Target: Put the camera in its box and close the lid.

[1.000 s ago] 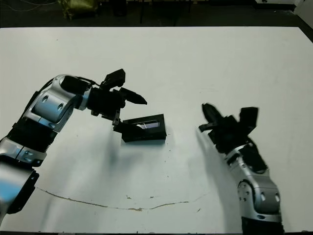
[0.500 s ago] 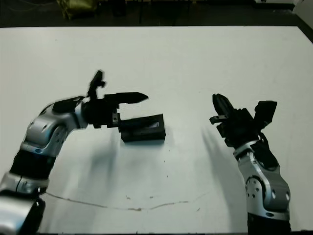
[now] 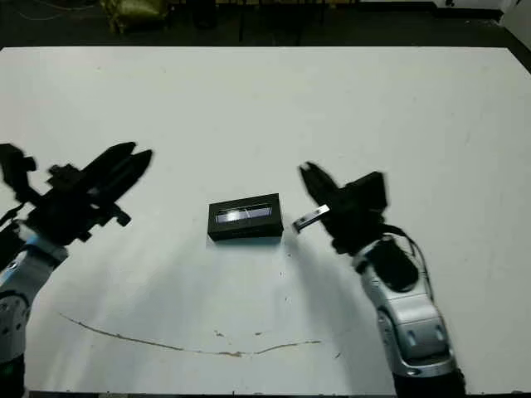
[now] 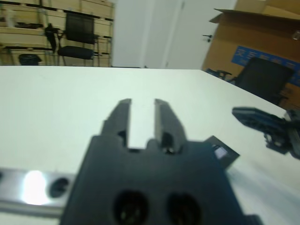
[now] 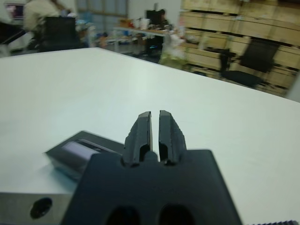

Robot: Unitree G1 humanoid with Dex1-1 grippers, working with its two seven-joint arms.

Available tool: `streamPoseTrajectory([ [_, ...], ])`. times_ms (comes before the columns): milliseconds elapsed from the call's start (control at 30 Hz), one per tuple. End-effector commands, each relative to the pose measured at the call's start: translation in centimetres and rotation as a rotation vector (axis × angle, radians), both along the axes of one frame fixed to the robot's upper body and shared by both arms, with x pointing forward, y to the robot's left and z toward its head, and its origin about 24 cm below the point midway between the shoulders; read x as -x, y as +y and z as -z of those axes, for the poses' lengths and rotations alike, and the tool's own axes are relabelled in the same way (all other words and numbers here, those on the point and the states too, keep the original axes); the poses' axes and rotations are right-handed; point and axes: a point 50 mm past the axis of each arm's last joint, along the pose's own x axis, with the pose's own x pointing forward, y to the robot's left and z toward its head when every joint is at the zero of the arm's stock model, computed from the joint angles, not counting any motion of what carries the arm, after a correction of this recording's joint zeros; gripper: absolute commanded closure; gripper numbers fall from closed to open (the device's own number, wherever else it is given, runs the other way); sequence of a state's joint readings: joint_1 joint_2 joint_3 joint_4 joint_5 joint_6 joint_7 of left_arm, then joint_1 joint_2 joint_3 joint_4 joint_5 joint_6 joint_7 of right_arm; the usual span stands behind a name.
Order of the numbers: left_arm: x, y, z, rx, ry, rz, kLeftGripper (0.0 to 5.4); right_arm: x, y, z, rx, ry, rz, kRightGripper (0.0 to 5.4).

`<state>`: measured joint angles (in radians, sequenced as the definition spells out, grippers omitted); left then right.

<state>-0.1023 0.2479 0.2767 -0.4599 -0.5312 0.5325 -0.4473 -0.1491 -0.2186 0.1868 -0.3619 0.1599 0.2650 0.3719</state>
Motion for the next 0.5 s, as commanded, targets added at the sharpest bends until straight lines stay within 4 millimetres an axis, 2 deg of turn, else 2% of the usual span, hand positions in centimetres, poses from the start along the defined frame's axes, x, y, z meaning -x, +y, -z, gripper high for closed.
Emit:
streamPoseTrajectory([
  [33,0.3,0.9,0.5,-0.051,0.044,-0.044,5.39,0.4,0.6,0.6,0.043,0.029,-0.052,5.40],
  [500,0.1,0.5,0.4,-0.090,0.063,-0.073,5.39,-0.3,1.4,1.6,0.094,0.103,-0.080,5.40],
])
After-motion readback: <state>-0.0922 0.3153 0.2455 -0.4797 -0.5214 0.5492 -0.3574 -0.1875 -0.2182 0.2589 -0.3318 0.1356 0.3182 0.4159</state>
